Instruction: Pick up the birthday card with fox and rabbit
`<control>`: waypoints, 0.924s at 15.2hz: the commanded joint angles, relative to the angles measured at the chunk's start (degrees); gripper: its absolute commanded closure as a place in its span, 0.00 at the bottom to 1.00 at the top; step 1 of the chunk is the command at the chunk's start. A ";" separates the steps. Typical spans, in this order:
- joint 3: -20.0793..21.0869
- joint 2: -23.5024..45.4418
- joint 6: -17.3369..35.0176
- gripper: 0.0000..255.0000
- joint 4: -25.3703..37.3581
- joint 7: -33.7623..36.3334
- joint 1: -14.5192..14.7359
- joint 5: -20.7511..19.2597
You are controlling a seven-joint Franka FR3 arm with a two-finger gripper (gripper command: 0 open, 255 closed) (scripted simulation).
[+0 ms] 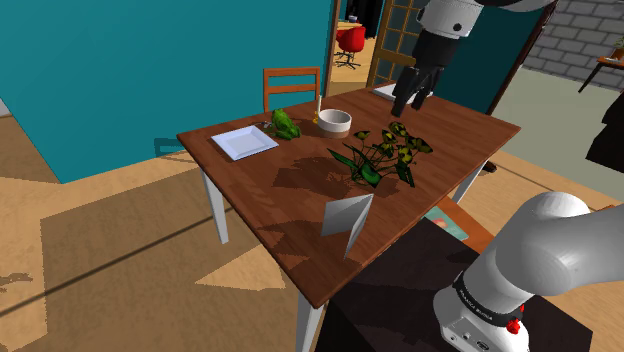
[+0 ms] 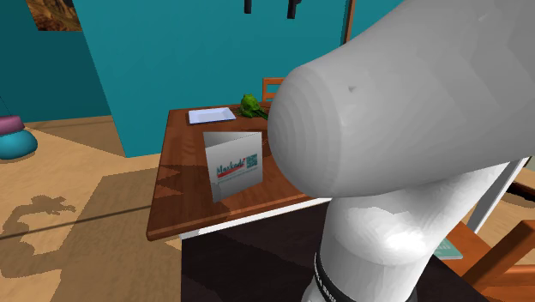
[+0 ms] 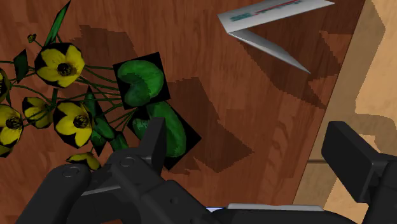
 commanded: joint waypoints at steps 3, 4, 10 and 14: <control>0.56 -0.11 3.10 0.00 -3.75 0.22 0.21 0.16; 0.84 -0.06 4.68 0.00 -5.55 0.32 0.33 0.25; 2.56 1.76 14.69 0.00 -15.35 1.02 1.21 0.91; 3.77 4.72 22.06 0.00 -20.85 1.52 1.91 1.46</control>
